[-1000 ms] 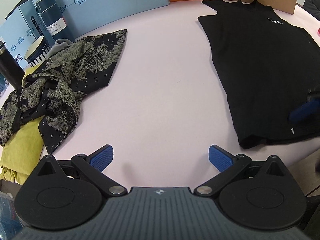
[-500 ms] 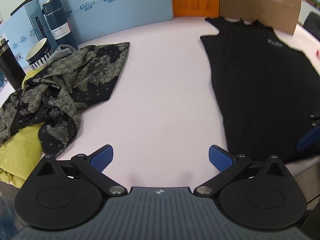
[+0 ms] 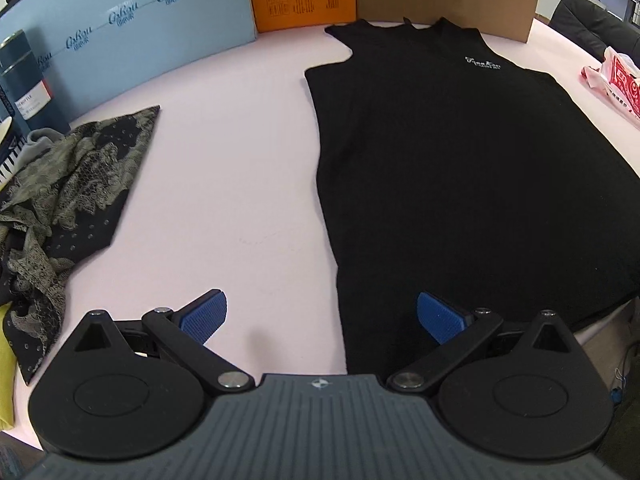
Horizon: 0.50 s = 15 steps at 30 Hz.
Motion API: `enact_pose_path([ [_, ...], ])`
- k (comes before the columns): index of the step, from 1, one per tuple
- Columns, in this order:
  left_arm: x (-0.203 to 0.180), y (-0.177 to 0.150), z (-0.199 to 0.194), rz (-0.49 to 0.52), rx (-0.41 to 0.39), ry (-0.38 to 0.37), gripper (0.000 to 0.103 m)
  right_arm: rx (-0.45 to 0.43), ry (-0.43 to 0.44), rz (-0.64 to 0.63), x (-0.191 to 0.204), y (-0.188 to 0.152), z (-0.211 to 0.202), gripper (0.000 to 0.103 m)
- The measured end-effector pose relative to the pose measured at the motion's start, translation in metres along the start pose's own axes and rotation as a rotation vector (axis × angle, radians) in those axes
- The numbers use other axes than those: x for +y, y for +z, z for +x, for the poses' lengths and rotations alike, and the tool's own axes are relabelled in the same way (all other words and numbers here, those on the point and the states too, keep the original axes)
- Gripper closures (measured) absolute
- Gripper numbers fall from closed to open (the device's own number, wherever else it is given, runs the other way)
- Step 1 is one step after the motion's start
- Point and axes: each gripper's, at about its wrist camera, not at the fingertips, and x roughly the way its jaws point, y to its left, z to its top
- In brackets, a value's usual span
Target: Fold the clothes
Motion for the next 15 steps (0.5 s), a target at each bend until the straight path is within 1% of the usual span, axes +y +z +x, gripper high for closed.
enact_pose_path([
  [2,-0.001,-0.002,-0.001,-0.003,0.007,-0.021,0.000,-0.105,-0.084,0.002,-0.002,-0.003,-0.026,0.000],
  [5,-0.005,-0.007,0.001,-0.012,0.025,-0.032,0.000,-0.232,-0.254,-0.021,-0.009,-0.017,-0.065,0.000],
  [7,-0.008,-0.008,0.004,-0.026,0.042,-0.028,0.000,-0.271,-0.353,-0.013,-0.017,-0.026,-0.080,0.000],
  [9,-0.012,-0.007,0.004,-0.025,0.039,-0.031,0.000,-0.284,-0.445,-0.035,-0.022,-0.032,-0.084,0.000],
  [10,-0.016,-0.006,0.004,-0.014,0.039,-0.033,0.000,-0.289,-0.461,-0.060,-0.020,-0.031,-0.083,0.000],
  [12,-0.022,-0.004,0.006,0.015,0.046,-0.032,0.000,-0.270,-0.336,-0.096,-0.013,-0.021,-0.067,0.000],
  [14,-0.027,-0.002,0.008,0.041,0.055,-0.033,0.000,-0.215,-0.150,-0.103,-0.008,-0.005,-0.042,0.000],
  [15,-0.028,-0.002,0.009,0.048,0.060,-0.030,0.000,-0.181,-0.077,-0.098,-0.007,0.002,-0.023,0.000],
])
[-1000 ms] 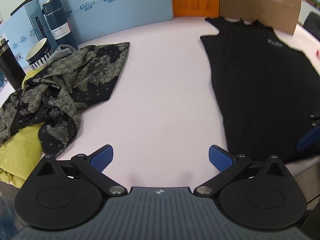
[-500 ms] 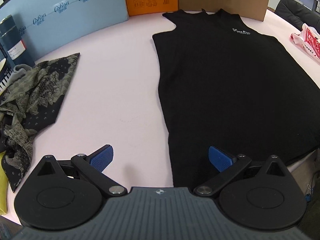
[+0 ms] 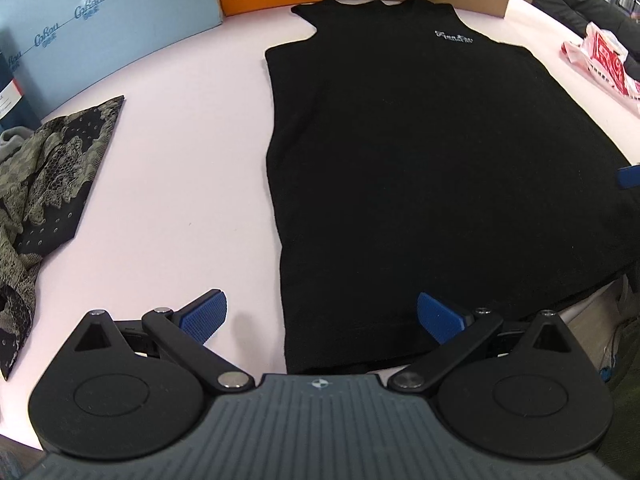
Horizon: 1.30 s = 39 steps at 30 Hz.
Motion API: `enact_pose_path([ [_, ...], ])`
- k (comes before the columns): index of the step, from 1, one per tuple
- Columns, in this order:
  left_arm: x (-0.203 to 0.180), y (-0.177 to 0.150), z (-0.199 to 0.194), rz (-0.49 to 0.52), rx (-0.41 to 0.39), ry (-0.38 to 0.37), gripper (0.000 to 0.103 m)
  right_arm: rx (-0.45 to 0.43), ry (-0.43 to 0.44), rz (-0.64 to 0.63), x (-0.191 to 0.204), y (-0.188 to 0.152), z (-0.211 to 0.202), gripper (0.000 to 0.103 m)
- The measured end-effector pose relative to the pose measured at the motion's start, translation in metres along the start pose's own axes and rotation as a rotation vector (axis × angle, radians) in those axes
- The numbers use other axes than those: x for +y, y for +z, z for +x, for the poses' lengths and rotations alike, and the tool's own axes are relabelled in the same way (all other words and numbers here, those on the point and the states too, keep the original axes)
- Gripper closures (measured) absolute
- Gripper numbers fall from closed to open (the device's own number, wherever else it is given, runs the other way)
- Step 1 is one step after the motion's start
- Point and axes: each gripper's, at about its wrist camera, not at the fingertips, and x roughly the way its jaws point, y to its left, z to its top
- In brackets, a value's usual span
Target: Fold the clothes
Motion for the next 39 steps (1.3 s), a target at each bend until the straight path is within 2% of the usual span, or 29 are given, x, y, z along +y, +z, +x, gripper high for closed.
enact_pose_path([
  [2,-0.002,-0.001,0.001,0.010,0.009,-0.008,0.000,0.038,0.070,0.006,0.005,0.004,0.037,0.000],
  [4,-0.003,-0.003,0.002,0.013,0.019,-0.006,0.000,0.055,0.069,0.026,0.003,0.004,0.065,0.000],
  [5,-0.003,-0.005,0.001,0.012,0.021,-0.006,0.000,0.093,0.076,0.026,0.006,0.004,0.073,0.000],
  [7,-0.003,-0.007,-0.002,0.008,0.022,-0.002,0.000,0.186,0.094,0.022,0.015,0.002,0.086,0.000],
  [9,-0.002,-0.010,-0.005,-0.002,0.019,0.000,0.000,0.427,0.269,-0.011,0.030,-0.001,0.094,0.001],
  [10,-0.002,-0.012,-0.007,-0.009,0.015,0.000,0.000,0.459,0.290,-0.051,0.040,-0.002,0.090,0.002],
  [11,-0.001,-0.013,-0.008,-0.016,0.012,0.001,0.000,0.429,0.262,-0.071,0.044,0.001,0.084,0.001],
  [13,-0.001,-0.015,-0.010,-0.042,0.003,0.007,0.000,0.312,0.226,-0.056,0.035,0.011,0.072,0.000],
  [15,0.000,-0.016,-0.009,-0.073,0.004,0.008,0.000,0.198,0.124,-0.025,0.024,0.021,0.075,0.000],
  [17,-0.001,-0.015,-0.009,-0.078,0.002,0.008,0.000,0.185,0.084,0.039,0.016,0.019,0.086,0.000],
  [18,-0.001,-0.014,-0.009,-0.075,0.001,0.009,0.000,0.241,0.114,0.060,0.017,0.015,0.096,0.000],
  [20,-0.002,-0.012,-0.007,-0.064,-0.001,0.013,0.000,0.440,0.271,-0.001,0.031,0.007,0.107,0.000],
  [21,-0.002,-0.011,-0.006,-0.065,0.000,0.016,0.000,0.470,0.306,-0.059,0.041,0.004,0.103,0.000],
  [22,-0.002,-0.011,-0.005,-0.069,0.001,0.018,0.000,0.436,0.288,-0.080,0.043,0.006,0.093,0.000],
  [24,-0.001,-0.010,-0.004,-0.078,-0.002,0.015,0.000,0.306,0.216,-0.024,0.026,0.012,0.062,0.000],
  [29,0.000,-0.012,-0.003,-0.085,0.006,-0.015,0.000,-0.016,-0.086,0.113,-0.029,0.018,-0.042,0.000],
  [31,0.000,-0.015,-0.001,-0.082,0.016,-0.024,0.000,-0.082,-0.230,0.141,-0.050,0.011,-0.075,0.000],
  [33,-0.001,-0.016,0.001,-0.079,0.018,-0.024,0.000,-0.113,-0.316,0.187,-0.072,0.001,-0.087,0.000],
  [34,-0.001,-0.015,0.002,-0.077,0.019,-0.028,0.000,-0.126,-0.300,0.200,-0.081,-0.001,-0.091,0.000],
  [36,0.001,-0.014,0.004,-0.078,0.023,-0.039,0.000,-0.158,-0.215,0.169,-0.089,-0.009,-0.092,0.000],
  [39,0.002,-0.016,0.003,-0.071,0.033,-0.051,0.000,-0.100,-0.130,0.087,-0.090,-0.014,-0.080,0.000],
])
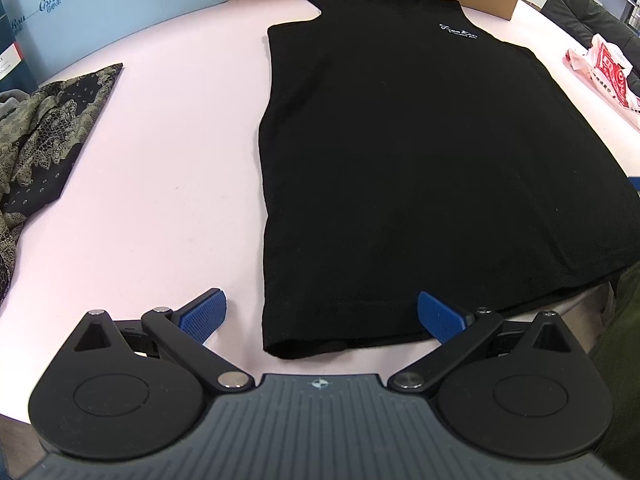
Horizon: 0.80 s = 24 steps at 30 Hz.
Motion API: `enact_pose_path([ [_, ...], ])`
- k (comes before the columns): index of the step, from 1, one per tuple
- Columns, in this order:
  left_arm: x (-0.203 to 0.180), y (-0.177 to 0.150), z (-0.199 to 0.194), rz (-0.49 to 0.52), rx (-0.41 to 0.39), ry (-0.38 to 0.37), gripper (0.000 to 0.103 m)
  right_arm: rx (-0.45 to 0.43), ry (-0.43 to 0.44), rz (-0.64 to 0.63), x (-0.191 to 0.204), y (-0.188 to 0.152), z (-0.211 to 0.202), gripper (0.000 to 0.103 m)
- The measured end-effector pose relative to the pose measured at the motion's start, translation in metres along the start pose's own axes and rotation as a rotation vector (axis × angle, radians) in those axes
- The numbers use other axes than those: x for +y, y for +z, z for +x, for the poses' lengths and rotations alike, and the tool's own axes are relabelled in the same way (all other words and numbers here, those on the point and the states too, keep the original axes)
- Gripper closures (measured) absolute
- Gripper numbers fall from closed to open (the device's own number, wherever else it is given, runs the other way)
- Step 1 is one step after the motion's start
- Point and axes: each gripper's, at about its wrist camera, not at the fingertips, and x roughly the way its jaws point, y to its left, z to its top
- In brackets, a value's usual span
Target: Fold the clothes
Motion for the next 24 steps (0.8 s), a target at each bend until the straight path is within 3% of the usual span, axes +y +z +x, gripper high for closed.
enact_pose_path([
  [4,0.000,-0.006,-0.004,0.032,0.021,-0.002,0.000,0.163,0.167,-0.031,0.009,-0.006,0.017,0.000],
  [7,-0.003,-0.010,-0.005,0.039,0.014,0.017,0.000,0.184,0.214,0.039,0.007,-0.009,0.013,0.000],
  [10,-0.004,-0.009,-0.007,-0.007,-0.005,0.025,0.002,0.169,0.195,0.091,0.009,-0.015,0.006,0.002],
  [11,-0.004,-0.009,-0.008,-0.018,-0.013,0.026,0.007,0.164,0.172,0.087,0.011,-0.017,0.005,0.007],
  [12,-0.004,-0.010,-0.011,-0.019,-0.026,0.026,0.019,0.162,0.142,0.082,0.013,-0.018,0.004,0.012],
  [13,-0.004,-0.011,-0.013,-0.019,-0.040,0.025,0.030,0.161,0.111,0.077,0.016,-0.019,0.003,0.026],
  [14,-0.006,-0.012,-0.016,-0.011,-0.054,0.026,0.059,0.162,0.081,0.092,0.014,-0.019,0.004,0.058],
  [15,-0.007,-0.010,-0.019,-0.006,-0.058,0.028,0.080,0.176,0.055,0.129,0.008,-0.020,0.003,0.077],
  [16,-0.009,-0.009,-0.021,-0.001,-0.063,0.030,0.090,0.184,0.040,0.147,0.002,-0.024,0.002,0.098],
  [17,-0.010,-0.007,-0.022,0.003,-0.065,0.031,0.097,0.190,0.026,0.157,-0.002,-0.027,0.002,0.099],
  [20,-0.015,0.000,-0.025,0.025,-0.080,0.039,0.097,0.144,0.086,0.263,-0.016,-0.033,0.000,0.098],
  [24,-0.012,0.021,-0.037,0.015,-0.151,0.024,0.097,0.026,0.261,0.388,-0.027,-0.034,-0.003,0.098],
])
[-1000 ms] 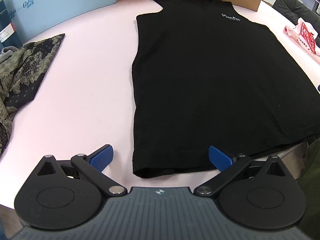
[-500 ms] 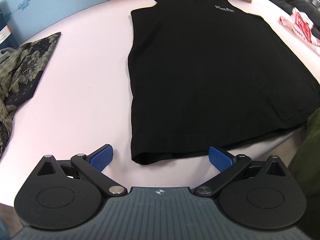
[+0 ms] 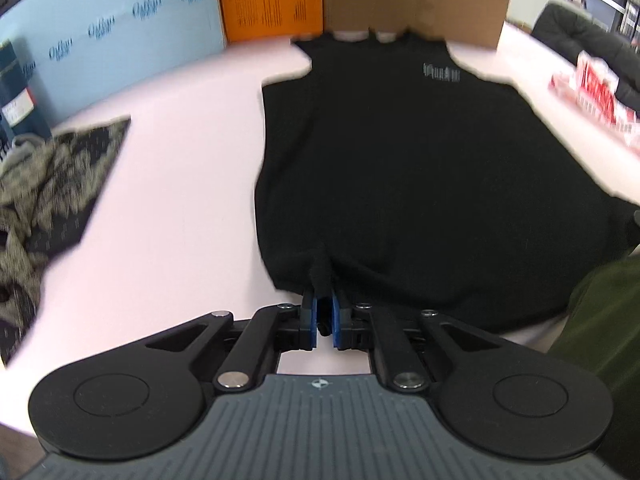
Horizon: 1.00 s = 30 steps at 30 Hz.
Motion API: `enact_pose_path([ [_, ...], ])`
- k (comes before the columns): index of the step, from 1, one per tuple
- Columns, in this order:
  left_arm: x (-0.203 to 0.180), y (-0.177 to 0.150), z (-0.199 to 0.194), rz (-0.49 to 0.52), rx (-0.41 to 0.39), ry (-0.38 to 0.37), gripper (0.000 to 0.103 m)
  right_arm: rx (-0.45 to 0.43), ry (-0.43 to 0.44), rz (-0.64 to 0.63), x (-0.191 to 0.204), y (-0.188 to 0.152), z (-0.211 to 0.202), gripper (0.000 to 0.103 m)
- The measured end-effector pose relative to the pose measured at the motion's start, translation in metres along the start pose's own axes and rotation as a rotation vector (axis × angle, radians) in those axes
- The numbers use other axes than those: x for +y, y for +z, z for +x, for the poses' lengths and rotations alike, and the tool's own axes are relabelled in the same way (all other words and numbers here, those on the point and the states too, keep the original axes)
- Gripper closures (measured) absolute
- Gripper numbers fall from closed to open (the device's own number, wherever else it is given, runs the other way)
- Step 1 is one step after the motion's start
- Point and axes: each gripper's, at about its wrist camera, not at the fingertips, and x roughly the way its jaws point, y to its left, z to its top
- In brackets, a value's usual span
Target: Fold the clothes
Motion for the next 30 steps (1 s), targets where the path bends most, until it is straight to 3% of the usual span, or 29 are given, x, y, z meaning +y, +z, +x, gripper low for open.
enact_pose_path([
  [7,0.019,0.072,0.007,-0.024,-0.178,-0.001,0.097,-0.221,0.235,0.066,-0.002,0.047,0.002,0.099],
  [12,0.023,0.145,0.060,0.031,-0.261,0.022,0.095,-0.318,0.266,0.040,-0.005,0.116,0.019,0.098],
  [14,0.023,0.173,0.095,0.015,-0.241,0.063,0.089,-0.355,0.232,0.041,-0.010,0.145,0.028,0.098],
  [15,0.024,0.184,0.114,-0.015,-0.212,0.109,0.080,-0.390,0.201,0.051,-0.015,0.158,0.032,0.097],
  [16,0.031,0.192,0.128,-0.075,-0.172,0.125,0.076,-0.431,0.155,0.063,-0.019,0.170,0.034,0.092],
  [17,0.038,0.199,0.142,-0.135,-0.131,0.140,0.075,-0.469,0.105,0.076,-0.024,0.179,0.035,0.070],
  [19,0.053,0.206,0.158,-0.256,-0.077,0.143,0.074,-0.522,0.034,0.097,-0.029,0.190,0.035,0.037],
  [20,0.059,0.203,0.157,-0.293,-0.076,0.135,0.067,-0.545,0.010,0.106,-0.029,0.192,0.032,0.037],
  [21,0.062,0.198,0.153,-0.303,-0.087,0.135,0.051,-0.552,0.005,0.104,-0.028,0.192,0.029,0.037],
  [23,0.067,0.187,0.143,-0.302,-0.115,0.140,0.036,-0.536,-0.014,0.061,-0.022,0.190,0.021,0.033],
  [26,0.069,0.162,0.128,-0.247,-0.111,0.145,0.035,-0.484,-0.120,-0.035,-0.007,0.178,0.013,0.027],
  [30,0.068,0.122,0.114,-0.240,-0.077,0.109,0.026,-0.405,-0.253,-0.154,0.009,0.147,0.008,0.026],
])
